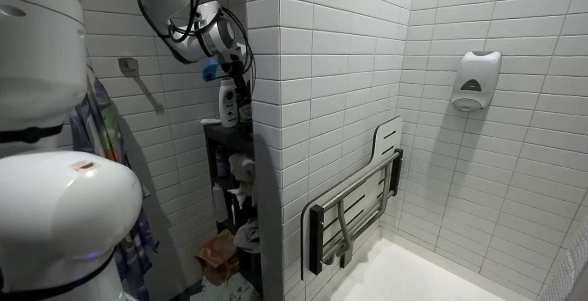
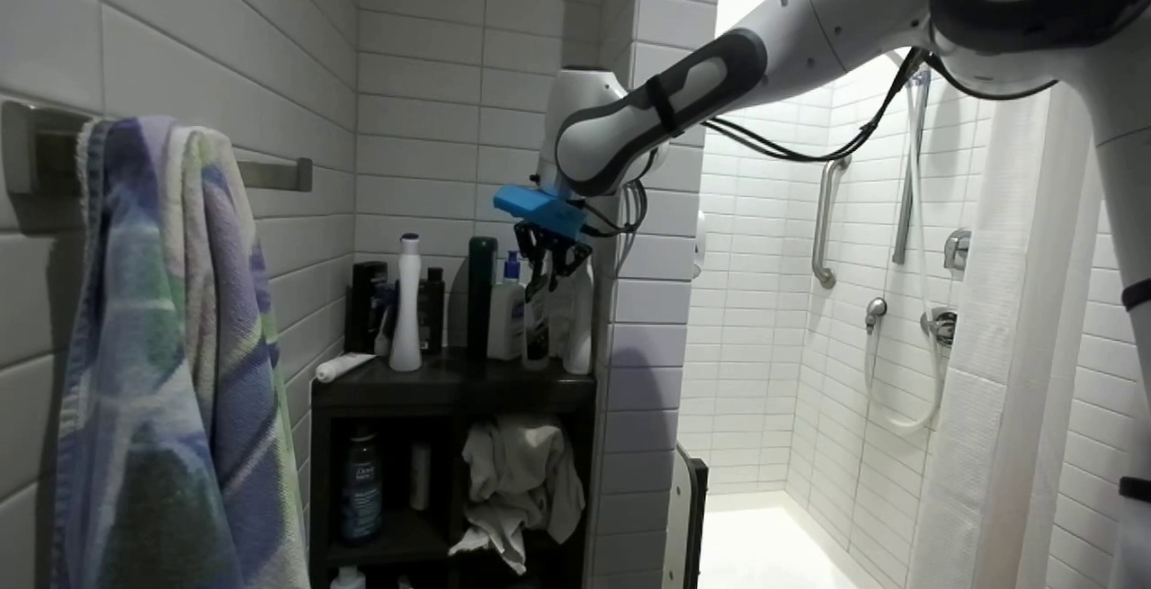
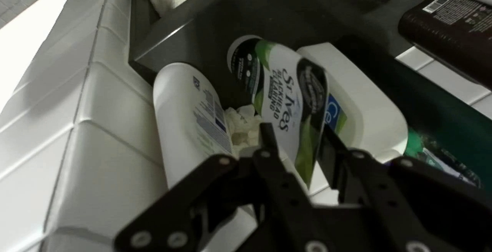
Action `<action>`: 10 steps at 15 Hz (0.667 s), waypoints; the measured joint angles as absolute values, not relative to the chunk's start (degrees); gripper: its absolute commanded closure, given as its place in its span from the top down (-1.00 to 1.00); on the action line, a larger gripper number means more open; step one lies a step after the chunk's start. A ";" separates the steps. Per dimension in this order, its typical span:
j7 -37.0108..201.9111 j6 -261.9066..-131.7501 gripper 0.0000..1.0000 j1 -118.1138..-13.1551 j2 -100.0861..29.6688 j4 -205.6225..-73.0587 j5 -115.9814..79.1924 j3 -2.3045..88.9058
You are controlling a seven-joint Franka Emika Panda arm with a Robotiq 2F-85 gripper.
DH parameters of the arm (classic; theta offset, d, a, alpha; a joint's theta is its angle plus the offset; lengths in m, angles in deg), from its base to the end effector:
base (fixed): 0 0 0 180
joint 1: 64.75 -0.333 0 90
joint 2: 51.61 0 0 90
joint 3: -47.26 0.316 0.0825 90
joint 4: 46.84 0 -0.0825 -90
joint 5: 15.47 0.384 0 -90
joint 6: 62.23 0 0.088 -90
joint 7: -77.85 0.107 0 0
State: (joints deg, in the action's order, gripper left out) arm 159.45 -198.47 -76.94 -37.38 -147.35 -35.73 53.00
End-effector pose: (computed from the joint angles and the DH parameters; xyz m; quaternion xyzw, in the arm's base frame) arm 0.6327 0.1953 0.4672 -0.8750 0.4276 -0.2201 0.0564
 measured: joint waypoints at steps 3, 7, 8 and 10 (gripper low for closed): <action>159.89 -198.46 0.71 -76.94 -37.35 -147.01 -35.73 52.64; 161.13 -199.15 1.00 -77.02 -37.34 -146.58 -35.96 52.13; 161.73 -200.01 1.00 -77.12 -37.38 -146.53 -36.57 51.94; 162.79 -203.37 1.00 -77.26 -37.84 -146.65 -38.31 51.47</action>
